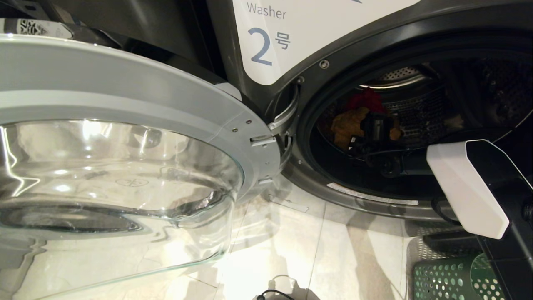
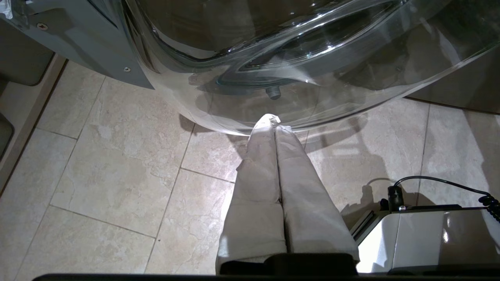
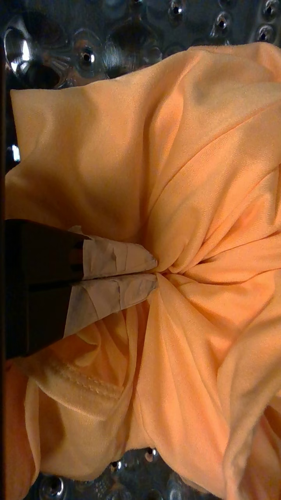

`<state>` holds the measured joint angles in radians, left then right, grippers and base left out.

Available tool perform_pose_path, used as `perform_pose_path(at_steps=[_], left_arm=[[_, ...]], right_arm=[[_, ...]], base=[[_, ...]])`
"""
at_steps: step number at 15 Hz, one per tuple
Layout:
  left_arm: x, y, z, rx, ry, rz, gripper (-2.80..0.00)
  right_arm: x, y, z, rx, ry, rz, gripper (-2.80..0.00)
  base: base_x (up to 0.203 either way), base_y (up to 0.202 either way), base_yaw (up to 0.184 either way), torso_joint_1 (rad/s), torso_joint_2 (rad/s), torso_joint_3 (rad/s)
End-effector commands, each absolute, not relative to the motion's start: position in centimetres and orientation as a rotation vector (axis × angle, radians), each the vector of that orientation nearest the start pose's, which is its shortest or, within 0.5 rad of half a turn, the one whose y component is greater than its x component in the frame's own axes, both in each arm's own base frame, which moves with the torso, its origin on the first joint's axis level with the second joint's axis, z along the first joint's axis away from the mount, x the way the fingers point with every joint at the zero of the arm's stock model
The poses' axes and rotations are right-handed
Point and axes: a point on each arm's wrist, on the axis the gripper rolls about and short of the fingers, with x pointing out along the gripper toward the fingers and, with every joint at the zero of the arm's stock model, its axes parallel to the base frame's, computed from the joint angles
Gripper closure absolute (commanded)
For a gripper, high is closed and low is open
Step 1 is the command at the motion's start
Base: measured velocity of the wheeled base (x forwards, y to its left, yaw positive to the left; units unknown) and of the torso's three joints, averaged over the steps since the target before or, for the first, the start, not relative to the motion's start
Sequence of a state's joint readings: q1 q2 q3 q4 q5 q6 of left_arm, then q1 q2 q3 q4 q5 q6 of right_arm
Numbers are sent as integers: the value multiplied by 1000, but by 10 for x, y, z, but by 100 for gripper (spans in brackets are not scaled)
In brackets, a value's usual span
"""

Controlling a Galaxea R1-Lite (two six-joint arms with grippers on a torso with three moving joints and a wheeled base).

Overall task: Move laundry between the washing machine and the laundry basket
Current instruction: Pick a cloth and place it into the basket

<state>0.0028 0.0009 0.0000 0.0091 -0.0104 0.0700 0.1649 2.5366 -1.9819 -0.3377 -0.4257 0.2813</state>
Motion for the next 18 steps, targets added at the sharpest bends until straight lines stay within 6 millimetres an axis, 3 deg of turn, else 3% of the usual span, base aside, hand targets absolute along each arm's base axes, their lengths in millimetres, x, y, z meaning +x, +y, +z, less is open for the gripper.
perform_pose_path(at_steps=[1, 7, 12, 14, 18], left_arm=[[-23, 0, 75, 70, 10, -7, 0], [-23, 0, 75, 71, 11, -8, 0], [-23, 0, 75, 83, 12, -8, 0], [-23, 0, 75, 83, 10, -8, 0], [-23, 0, 75, 83, 10, -8, 0]], right_arm=[[527, 79, 121, 216, 169, -288, 0], [522, 79, 143, 182, 137, -280, 0], [510, 77, 179, 191, 76, -283, 0], [498, 75, 196, 192, 62, -284, 0], [463, 73, 211, 187, 111, -278, 0]], base=[[0, 0, 0, 0, 0, 0], [0, 0, 0, 0, 0, 0], [0, 0, 0, 0, 0, 0], [0, 0, 0, 0, 0, 0], [0, 0, 0, 0, 0, 0]])
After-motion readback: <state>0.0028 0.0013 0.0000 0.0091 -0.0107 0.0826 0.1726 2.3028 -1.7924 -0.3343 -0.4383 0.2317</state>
